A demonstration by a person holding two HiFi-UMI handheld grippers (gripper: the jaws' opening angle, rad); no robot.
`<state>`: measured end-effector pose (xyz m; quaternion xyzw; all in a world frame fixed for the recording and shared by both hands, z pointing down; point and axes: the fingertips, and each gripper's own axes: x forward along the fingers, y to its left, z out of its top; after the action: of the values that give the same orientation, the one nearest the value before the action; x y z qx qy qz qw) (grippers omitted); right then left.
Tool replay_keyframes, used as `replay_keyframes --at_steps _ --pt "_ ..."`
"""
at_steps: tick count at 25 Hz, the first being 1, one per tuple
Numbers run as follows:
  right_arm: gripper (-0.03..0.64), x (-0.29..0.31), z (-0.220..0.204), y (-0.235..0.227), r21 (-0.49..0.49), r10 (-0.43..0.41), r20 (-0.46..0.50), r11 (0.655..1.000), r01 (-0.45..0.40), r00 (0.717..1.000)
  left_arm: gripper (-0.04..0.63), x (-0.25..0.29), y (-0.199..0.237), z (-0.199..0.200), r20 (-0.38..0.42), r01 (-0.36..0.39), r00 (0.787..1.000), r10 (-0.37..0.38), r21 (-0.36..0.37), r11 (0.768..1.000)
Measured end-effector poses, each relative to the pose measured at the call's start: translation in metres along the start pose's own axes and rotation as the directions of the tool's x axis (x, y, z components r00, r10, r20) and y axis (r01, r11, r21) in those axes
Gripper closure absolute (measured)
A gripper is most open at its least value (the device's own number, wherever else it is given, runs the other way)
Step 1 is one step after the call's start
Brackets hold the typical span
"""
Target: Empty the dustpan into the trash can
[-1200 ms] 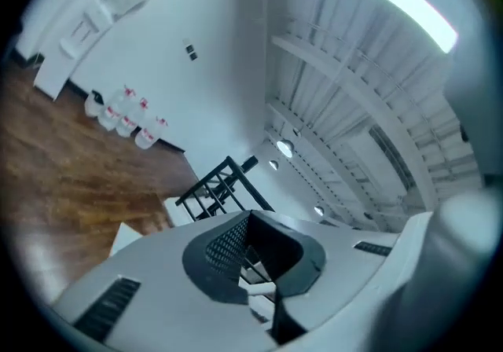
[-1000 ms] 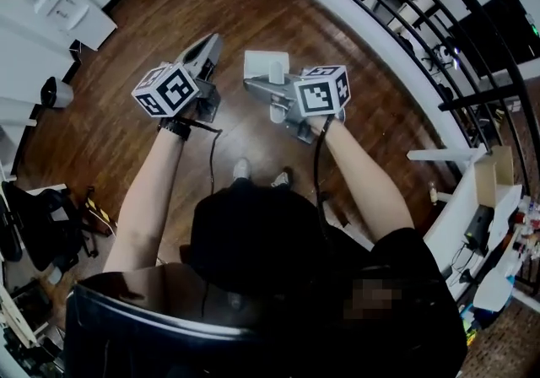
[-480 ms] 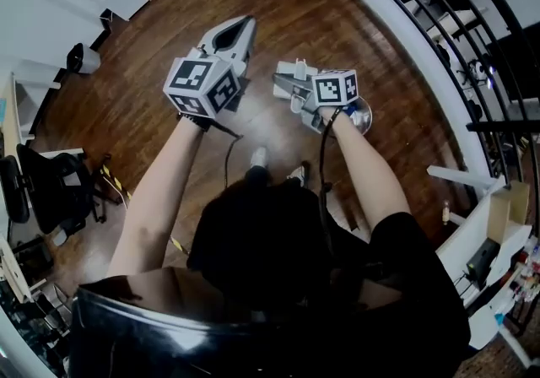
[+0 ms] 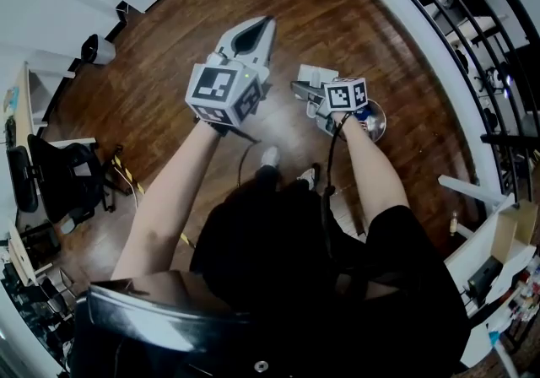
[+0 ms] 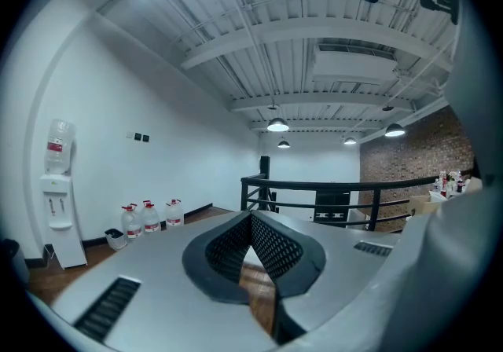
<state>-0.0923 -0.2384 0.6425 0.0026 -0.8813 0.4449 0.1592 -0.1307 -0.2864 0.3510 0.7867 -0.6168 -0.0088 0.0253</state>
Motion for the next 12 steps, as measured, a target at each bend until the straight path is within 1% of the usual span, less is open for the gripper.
replay_keyframes --at_steps 5,9,12 --pt "0.609 -0.003 -0.007 -0.025 0.037 -0.011 -0.013 0.999 0.011 1.000 0.591 0.004 0.006 -0.004 0.004 -0.011 1.000 0.011 -0.003 1.000" --pt "0.609 -0.003 -0.006 -0.024 0.051 0.012 -0.002 0.999 -0.012 1.000 0.591 0.006 0.007 -0.008 -0.013 -0.011 1.000 0.011 -0.019 1.000" --pt "0.609 -0.002 -0.008 -0.024 0.061 0.004 -0.012 0.998 -0.003 1.000 0.591 0.009 0.007 -0.012 -0.015 0.001 1.000 -0.001 -0.032 0.999"
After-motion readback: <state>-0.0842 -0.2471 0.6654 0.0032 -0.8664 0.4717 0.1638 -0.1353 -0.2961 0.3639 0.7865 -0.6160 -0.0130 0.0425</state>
